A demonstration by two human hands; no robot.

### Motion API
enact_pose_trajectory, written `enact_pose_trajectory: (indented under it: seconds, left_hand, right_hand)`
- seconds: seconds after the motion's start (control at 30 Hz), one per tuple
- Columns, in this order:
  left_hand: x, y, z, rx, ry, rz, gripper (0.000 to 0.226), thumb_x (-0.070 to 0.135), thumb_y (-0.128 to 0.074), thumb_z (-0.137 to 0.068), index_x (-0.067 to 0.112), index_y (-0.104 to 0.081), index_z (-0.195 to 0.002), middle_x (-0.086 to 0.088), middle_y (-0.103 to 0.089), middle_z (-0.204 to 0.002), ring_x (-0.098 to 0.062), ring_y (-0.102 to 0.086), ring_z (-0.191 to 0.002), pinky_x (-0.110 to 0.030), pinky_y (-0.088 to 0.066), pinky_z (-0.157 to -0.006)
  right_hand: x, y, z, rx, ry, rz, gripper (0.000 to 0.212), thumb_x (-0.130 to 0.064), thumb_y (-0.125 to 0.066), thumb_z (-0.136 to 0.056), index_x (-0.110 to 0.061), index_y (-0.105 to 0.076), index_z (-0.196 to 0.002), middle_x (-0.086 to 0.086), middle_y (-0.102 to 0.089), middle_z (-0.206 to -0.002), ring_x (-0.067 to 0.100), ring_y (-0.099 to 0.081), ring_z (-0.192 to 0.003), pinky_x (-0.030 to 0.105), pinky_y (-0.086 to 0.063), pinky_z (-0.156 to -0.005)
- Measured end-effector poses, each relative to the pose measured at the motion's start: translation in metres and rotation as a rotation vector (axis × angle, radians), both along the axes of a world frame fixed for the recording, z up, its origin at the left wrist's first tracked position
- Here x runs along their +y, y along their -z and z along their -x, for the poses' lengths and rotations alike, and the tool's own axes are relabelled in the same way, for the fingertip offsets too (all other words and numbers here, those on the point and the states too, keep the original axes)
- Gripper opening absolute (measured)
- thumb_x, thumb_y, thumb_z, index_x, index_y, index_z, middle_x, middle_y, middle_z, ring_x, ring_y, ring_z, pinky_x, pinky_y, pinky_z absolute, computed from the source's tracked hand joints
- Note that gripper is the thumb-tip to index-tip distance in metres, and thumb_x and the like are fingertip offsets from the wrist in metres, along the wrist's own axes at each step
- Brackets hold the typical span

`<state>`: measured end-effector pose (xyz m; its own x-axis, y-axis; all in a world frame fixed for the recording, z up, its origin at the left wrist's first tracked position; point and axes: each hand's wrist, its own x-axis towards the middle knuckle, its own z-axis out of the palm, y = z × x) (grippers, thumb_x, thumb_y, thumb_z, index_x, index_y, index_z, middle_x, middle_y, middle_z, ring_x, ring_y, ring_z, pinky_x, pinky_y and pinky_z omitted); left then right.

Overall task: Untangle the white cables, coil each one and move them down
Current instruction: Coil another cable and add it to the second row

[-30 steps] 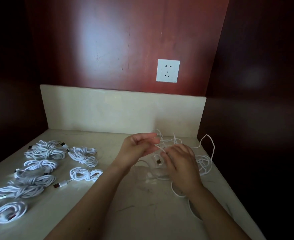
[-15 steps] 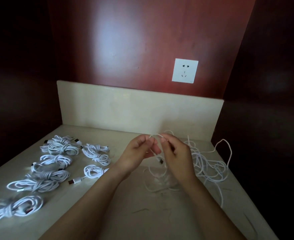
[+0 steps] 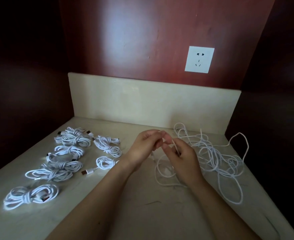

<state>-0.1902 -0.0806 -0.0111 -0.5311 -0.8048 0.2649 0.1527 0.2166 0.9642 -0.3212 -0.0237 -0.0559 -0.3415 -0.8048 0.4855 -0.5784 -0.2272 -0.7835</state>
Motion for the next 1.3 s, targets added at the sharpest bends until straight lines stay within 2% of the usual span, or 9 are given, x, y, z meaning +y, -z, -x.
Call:
enact_pose_trajectory:
  seconds: [0.17,0.3,0.43,0.53,0.6,0.7,0.97,1.17,1.3]
  left_hand:
    - [-0.002,0.000,0.000,0.249,0.011,-0.101,0.031,0.020,-0.045,-0.101,0.013,-0.072,-0.089,0.005,-0.029,-0.053,-0.007,-0.019,-0.046,-0.021,-0.016,-0.046]
    - [-0.010,0.000,-0.007,0.434,0.000,-0.196,0.026,0.024,-0.044,-0.101,0.013,-0.068,-0.104,0.007,-0.034,-0.058,-0.003,-0.016,-0.043,-0.020,-0.011,-0.043]
    - [-0.018,-0.002,-0.014,0.580,-0.059,-0.321,0.026,0.028,-0.043,-0.102,0.019,-0.066,-0.110,0.008,-0.042,-0.074,-0.003,-0.019,-0.046,-0.017,-0.013,-0.043]
    - [-0.022,-0.004,-0.017,0.560,-0.103,-0.415,0.025,0.031,-0.045,-0.101,0.025,-0.068,-0.106,0.008,-0.046,-0.082,-0.004,-0.025,-0.051,-0.016,-0.016,-0.044]
    - [-0.021,-0.004,-0.017,0.524,-0.087,-0.469,0.025,0.032,-0.046,-0.101,0.024,-0.069,-0.105,0.007,-0.048,-0.084,-0.004,-0.028,-0.051,-0.016,-0.016,-0.045]
    - [-0.017,-0.002,-0.014,0.480,-0.044,-0.532,0.024,0.030,-0.047,-0.100,0.022,-0.069,-0.105,0.007,-0.051,-0.082,-0.003,-0.032,-0.050,-0.015,-0.017,-0.045]
    - [-0.017,-0.004,-0.015,0.503,0.041,-0.654,0.024,0.026,-0.048,-0.097,0.016,-0.069,-0.100,0.006,-0.058,-0.080,-0.004,-0.033,-0.045,-0.015,-0.017,-0.041]
    - [-0.013,-0.004,-0.010,0.424,0.097,-0.686,0.024,0.022,-0.045,-0.092,0.013,-0.064,-0.083,0.004,-0.062,-0.090,-0.005,-0.033,-0.043,-0.014,-0.017,-0.036]
    - [-0.010,-0.005,-0.010,0.401,0.096,-0.655,0.027,0.020,-0.043,-0.092,0.012,-0.068,-0.083,0.002,-0.066,-0.099,-0.005,-0.032,-0.048,-0.014,-0.019,-0.036]
  right_hand:
    - [0.004,0.002,-0.006,0.084,-0.012,-0.086,0.019,-0.027,-0.078,-0.077,-0.026,-0.059,-0.077,-0.010,-0.048,-0.057,0.006,-0.047,-0.054,0.026,-0.039,-0.056]
    - [0.001,0.004,0.002,0.385,0.089,-0.025,0.024,-0.044,-0.051,-0.089,-0.028,-0.048,-0.072,-0.010,-0.049,-0.072,0.010,-0.046,-0.070,0.029,-0.038,-0.064]
    - [0.000,0.006,0.008,0.543,0.196,-0.144,0.030,-0.040,-0.038,-0.094,-0.026,-0.046,-0.069,-0.006,-0.051,-0.075,0.020,-0.051,-0.078,0.038,-0.042,-0.074]
    - [-0.002,0.007,0.010,0.588,0.239,-0.298,0.034,-0.038,-0.033,-0.093,-0.027,-0.066,-0.093,-0.003,-0.063,-0.102,0.024,-0.054,-0.103,0.039,-0.038,-0.092]
    - [0.000,0.005,0.009,0.618,0.238,-0.274,0.048,-0.037,-0.032,-0.087,-0.027,-0.064,-0.122,-0.002,-0.062,-0.118,0.023,-0.049,-0.114,0.039,-0.034,-0.101]
    - [0.001,0.002,-0.002,0.674,0.188,-0.118,0.054,-0.038,-0.034,-0.088,-0.021,-0.057,-0.134,-0.002,-0.062,-0.123,0.022,-0.049,-0.119,0.038,-0.030,-0.106]
    - [-0.002,0.004,-0.022,0.538,-0.070,-0.007,0.056,-0.037,-0.036,-0.092,-0.015,-0.046,-0.142,-0.002,-0.060,-0.129,0.019,-0.047,-0.123,0.035,-0.039,-0.104]
    - [-0.006,0.000,-0.027,0.503,0.013,0.034,0.051,-0.031,-0.038,-0.094,-0.015,-0.046,-0.142,-0.006,-0.067,-0.113,0.010,-0.055,-0.118,0.034,-0.005,-0.122]
    - [-0.002,0.003,-0.029,0.298,-0.043,0.015,0.054,-0.031,-0.044,-0.093,-0.025,-0.040,-0.147,-0.008,-0.065,-0.103,0.007,-0.057,-0.101,0.029,-0.045,-0.089]
